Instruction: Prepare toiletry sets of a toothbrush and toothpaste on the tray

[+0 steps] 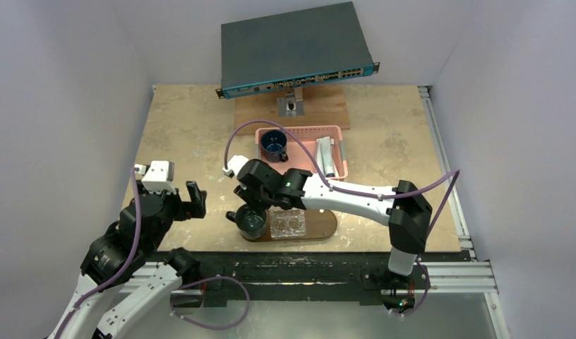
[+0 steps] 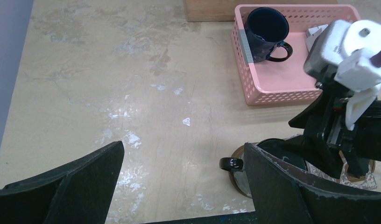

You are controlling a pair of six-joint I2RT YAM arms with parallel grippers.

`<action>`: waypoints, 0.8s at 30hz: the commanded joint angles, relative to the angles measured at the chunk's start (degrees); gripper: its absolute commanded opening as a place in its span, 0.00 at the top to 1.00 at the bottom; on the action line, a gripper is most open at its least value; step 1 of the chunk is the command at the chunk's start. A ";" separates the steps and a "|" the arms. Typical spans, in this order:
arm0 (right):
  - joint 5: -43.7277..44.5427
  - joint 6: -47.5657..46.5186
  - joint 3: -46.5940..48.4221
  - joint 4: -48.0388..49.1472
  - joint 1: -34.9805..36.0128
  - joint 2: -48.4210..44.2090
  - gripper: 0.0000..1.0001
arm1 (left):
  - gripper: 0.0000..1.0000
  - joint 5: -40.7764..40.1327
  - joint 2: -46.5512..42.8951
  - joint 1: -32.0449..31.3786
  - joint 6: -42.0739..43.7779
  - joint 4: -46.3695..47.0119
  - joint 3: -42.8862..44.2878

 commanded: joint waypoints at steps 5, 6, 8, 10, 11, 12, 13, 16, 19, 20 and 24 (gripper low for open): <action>9.05 1.47 6.42 -2.28 -1.98 -3.51 0.56 | 0.00 -0.24 0.55 0.52 -0.11 0.57 -0.28; 9.24 1.56 7.31 -2.61 -2.56 -3.43 0.56 | 0.00 -0.21 0.55 0.51 -0.17 0.57 -0.32; 9.79 1.68 8.34 -3.02 -3.68 -3.13 0.56 | 0.00 -0.26 0.46 0.46 -0.21 0.57 -0.28; 11.16 1.99 9.34 -3.19 -4.78 -2.51 0.56 | 0.00 -0.27 0.46 0.47 -0.19 0.57 -0.29; 12.22 2.29 10.15 -3.50 -5.49 -1.95 0.56 | 0.00 -0.17 0.46 0.47 -0.19 0.53 -0.30; 12.89 2.48 11.11 -3.98 -6.03 -1.36 0.56 | 0.00 -0.20 0.46 0.51 -0.15 0.65 -0.34; 13.15 2.38 11.94 -4.18 -6.55 -0.71 0.56 | 0.00 -0.19 0.50 0.47 -0.11 0.66 -0.35; 14.70 1.73 14.17 -4.29 -7.54 1.33 0.56 | 0.00 -0.11 0.63 0.46 -0.08 0.66 -0.35; 17.10 2.53 18.39 -5.76 -10.13 5.59 0.57 | 0.00 -0.17 0.50 0.49 -0.02 0.62 -0.28; 17.04 2.64 19.34 -6.06 -10.63 6.95 0.57 | 0.00 -0.20 0.46 0.51 -0.02 0.66 -0.29; 15.94 2.07 22.50 -5.86 -12.30 10.26 0.57 | 0.00 -0.19 0.29 0.46 -0.01 0.62 -0.32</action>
